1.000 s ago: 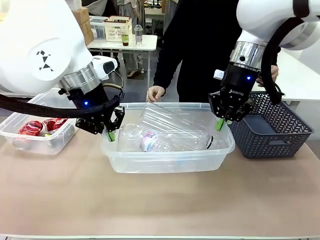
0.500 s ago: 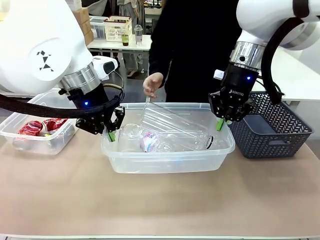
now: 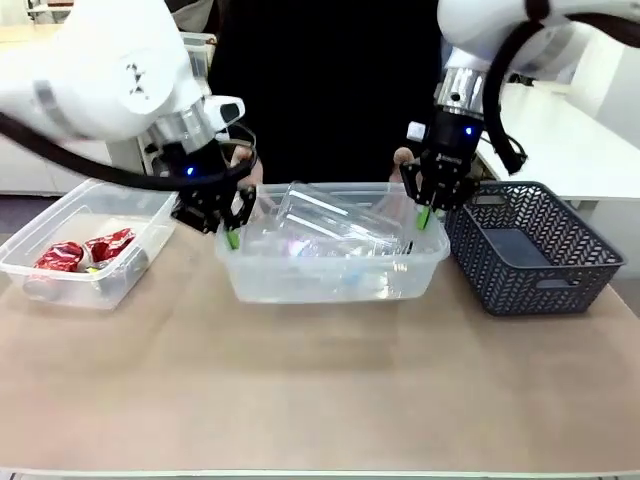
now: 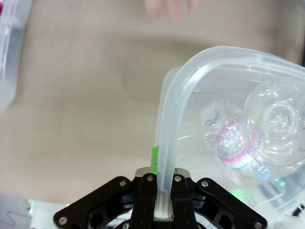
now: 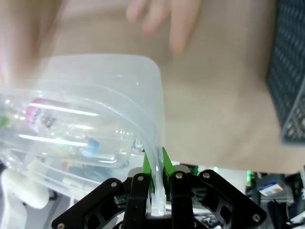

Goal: Sort the waste into each basket.
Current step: Offer the picked Organizing box to the human, then release the Organizing box you were holding.

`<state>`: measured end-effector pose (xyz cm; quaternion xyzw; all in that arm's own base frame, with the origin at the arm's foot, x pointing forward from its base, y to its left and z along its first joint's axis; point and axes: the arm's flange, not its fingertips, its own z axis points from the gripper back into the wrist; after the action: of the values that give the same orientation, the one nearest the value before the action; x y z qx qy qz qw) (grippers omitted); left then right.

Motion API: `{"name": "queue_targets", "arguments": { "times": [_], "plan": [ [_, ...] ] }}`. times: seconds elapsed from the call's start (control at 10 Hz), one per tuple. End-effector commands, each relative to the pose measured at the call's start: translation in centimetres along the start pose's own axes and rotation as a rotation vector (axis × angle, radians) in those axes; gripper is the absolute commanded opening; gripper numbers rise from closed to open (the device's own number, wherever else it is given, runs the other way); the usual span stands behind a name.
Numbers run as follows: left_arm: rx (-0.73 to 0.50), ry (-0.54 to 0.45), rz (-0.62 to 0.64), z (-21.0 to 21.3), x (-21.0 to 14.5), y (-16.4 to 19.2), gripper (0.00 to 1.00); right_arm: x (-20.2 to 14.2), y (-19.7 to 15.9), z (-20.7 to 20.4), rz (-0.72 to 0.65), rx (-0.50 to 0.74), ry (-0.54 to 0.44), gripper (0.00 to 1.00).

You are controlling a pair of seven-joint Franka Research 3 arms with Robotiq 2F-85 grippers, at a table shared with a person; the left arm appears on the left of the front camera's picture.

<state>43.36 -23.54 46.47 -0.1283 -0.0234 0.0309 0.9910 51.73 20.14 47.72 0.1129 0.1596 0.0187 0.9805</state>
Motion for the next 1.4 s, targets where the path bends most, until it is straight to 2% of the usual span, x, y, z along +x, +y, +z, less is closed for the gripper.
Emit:
{"name": "queue_targets", "arguments": {
  "times": [0.0, 0.1, 0.2, 1.3],
  "plan": [
    [-0.06, 0.027, 0.041, -0.6, 3.7, -3.1, 0.03, 3.5, 2.4, 1.5, 0.017, 0.052, 0.045, 0.07],
    [-0.09, 0.042, 0.086, -0.7, 4.7, -3.0, 0.03, 4.0, 2.2, 1.2, 0.038, 0.062, 0.036, 0.07],
    [-0.01, 0.017, 0.018, -0.9, 2.9, 0.0, 0.03, 2.8, -0.4, 0.3, -0.004, -0.001, 0.011, 0.07],
    [-0.004, 0.025, 0.011, -0.8, 3.3, -0.2, 0.03, 3.4, -0.7, 0.3, -0.002, -0.015, 0.021, 0.07]
  ]
}}
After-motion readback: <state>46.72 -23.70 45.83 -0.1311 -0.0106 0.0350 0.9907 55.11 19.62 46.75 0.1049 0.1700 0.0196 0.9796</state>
